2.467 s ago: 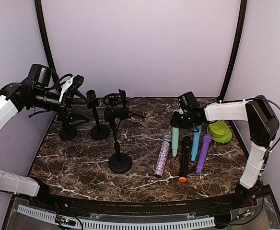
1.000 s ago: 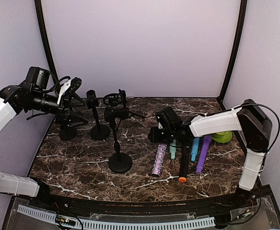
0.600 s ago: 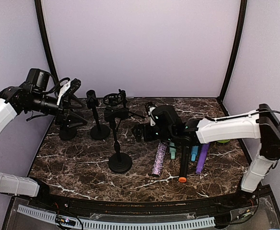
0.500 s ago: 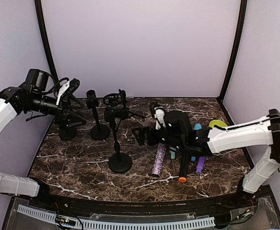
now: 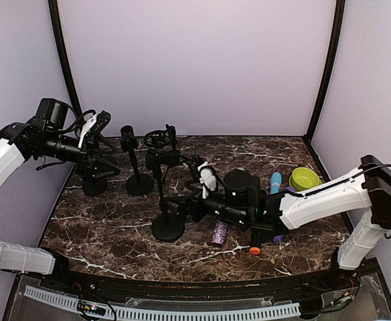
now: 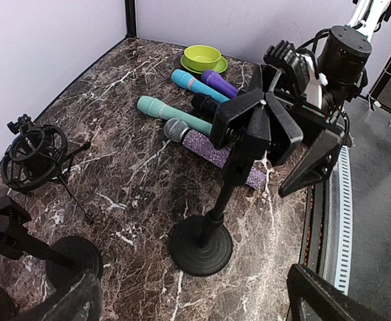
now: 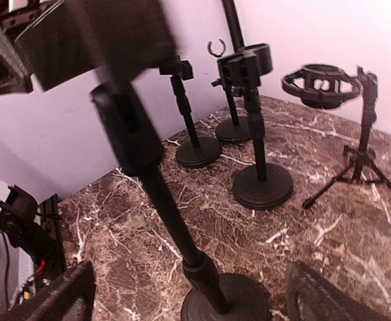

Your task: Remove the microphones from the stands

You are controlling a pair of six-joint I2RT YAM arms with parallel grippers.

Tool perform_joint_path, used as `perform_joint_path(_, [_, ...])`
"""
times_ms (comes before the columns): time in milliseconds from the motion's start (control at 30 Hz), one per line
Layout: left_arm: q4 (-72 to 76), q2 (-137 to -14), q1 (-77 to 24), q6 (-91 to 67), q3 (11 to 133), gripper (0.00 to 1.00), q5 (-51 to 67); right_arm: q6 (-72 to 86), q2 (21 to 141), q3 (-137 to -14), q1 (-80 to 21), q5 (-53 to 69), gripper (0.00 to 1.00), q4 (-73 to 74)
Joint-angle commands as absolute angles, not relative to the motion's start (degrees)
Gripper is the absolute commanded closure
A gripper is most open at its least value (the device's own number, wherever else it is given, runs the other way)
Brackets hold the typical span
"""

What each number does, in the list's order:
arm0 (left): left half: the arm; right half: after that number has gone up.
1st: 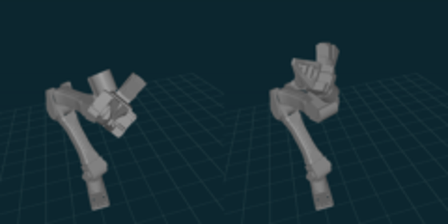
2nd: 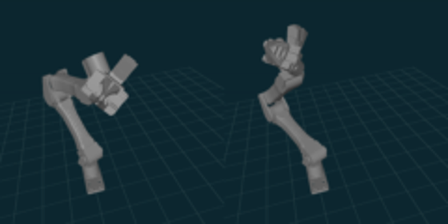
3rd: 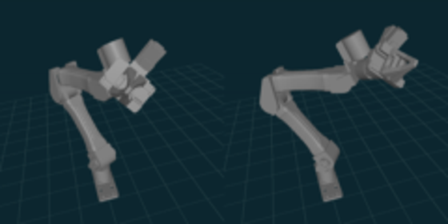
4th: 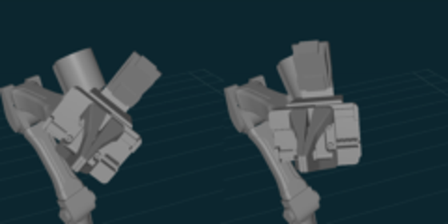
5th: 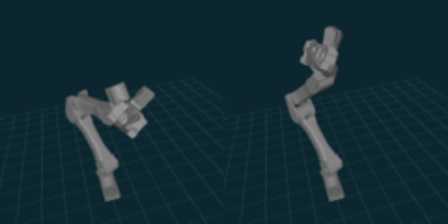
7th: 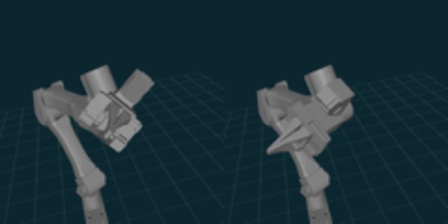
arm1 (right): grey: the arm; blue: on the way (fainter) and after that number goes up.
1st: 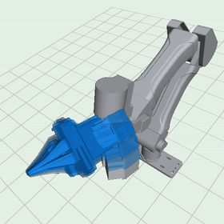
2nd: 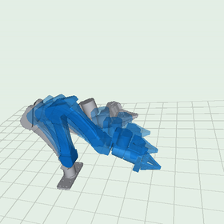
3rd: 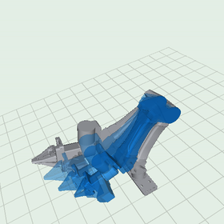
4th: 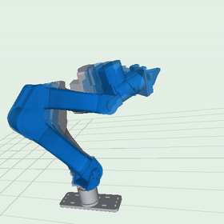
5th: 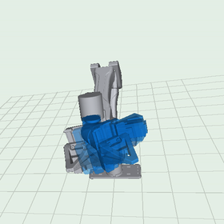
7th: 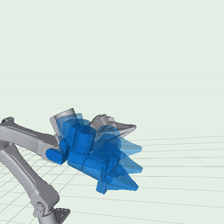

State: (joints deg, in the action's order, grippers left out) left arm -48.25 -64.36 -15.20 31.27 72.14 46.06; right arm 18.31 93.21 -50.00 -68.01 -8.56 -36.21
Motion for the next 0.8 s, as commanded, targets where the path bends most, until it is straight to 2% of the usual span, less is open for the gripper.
perform_joint_path(0, [-49.52, -62.52, -14.8, 31.41, 71.28, 0.01, 46.9, 7.68, 98.41, -56.18, -70.01, -11.28, 0.15, -32.52])
perform_joint_path(433, [-50.14, -62.19, -14.72, 31.47, 71.18, 0.01, 47.11, 4.22, 110.54, -64.99, -72.56, -29.66, 0.44, -29.26])
perform_joint_path(633, [-50.36, -61.99, -14.74, 31.77, 70.72, 0.01, 47.11, 5.21, 112.6, -63.93, -72.68, -31.18, 0.55, -34.8])
perform_joint_path(767, [-50.39, -61.96, -14.72, 31.99, 69.84, 0.01, 47.18, 5.75, 112.54, -63.69, -72.91, -30.18, 0.83, -36.55])
